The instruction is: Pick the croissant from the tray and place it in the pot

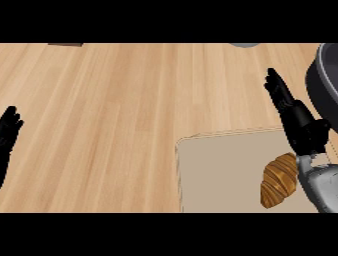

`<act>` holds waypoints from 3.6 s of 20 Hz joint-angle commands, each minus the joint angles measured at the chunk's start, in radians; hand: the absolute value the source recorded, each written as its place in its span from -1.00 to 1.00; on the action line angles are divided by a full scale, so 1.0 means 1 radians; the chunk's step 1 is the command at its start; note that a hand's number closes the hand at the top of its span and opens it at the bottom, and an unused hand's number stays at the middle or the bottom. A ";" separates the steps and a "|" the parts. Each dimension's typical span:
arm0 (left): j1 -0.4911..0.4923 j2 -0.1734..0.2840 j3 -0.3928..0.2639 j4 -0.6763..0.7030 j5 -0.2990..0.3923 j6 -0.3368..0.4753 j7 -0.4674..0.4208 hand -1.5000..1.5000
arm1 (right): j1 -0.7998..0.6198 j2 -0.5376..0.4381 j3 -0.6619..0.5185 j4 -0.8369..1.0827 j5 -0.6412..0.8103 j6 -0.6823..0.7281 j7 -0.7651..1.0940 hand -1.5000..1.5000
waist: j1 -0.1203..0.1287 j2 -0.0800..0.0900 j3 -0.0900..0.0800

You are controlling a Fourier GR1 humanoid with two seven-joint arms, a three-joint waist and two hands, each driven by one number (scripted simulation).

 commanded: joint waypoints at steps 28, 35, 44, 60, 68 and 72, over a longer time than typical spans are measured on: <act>-0.203 -0.154 -0.041 -0.195 0.028 0.118 0.296 0.00 | 0.544 -0.468 -0.211 -0.395 0.226 0.156 0.051 -1.00 | -0.033 -0.015 -0.017; -0.281 -0.141 -0.020 -0.139 0.039 0.086 0.313 0.00 | 0.429 -0.512 -0.042 -0.555 0.275 0.318 0.418 -1.00 | -0.039 -0.014 -0.015; -0.226 -0.177 0.017 -0.159 0.013 0.073 0.298 0.00 | 0.304 -0.287 0.052 -0.508 0.389 0.396 0.587 -1.00 | -0.048 -0.017 -0.013; -0.178 -0.228 0.040 -0.226 -0.040 0.037 0.306 0.00 | 0.300 -0.075 0.079 -0.328 0.675 0.431 0.560 -1.00 | -0.049 -0.018 -0.013; -0.225 -0.243 0.044 -0.234 -0.063 0.049 0.373 0.00 | 0.332 -0.074 0.006 -0.192 0.729 0.440 0.424 -1.00 | -0.051 -0.018 -0.013; -0.241 -0.251 0.076 -0.190 -0.062 0.022 0.345 0.00 | 0.285 0.006 -0.012 -0.161 0.786 0.457 0.452 -1.00 | -0.050 -0.017 -0.013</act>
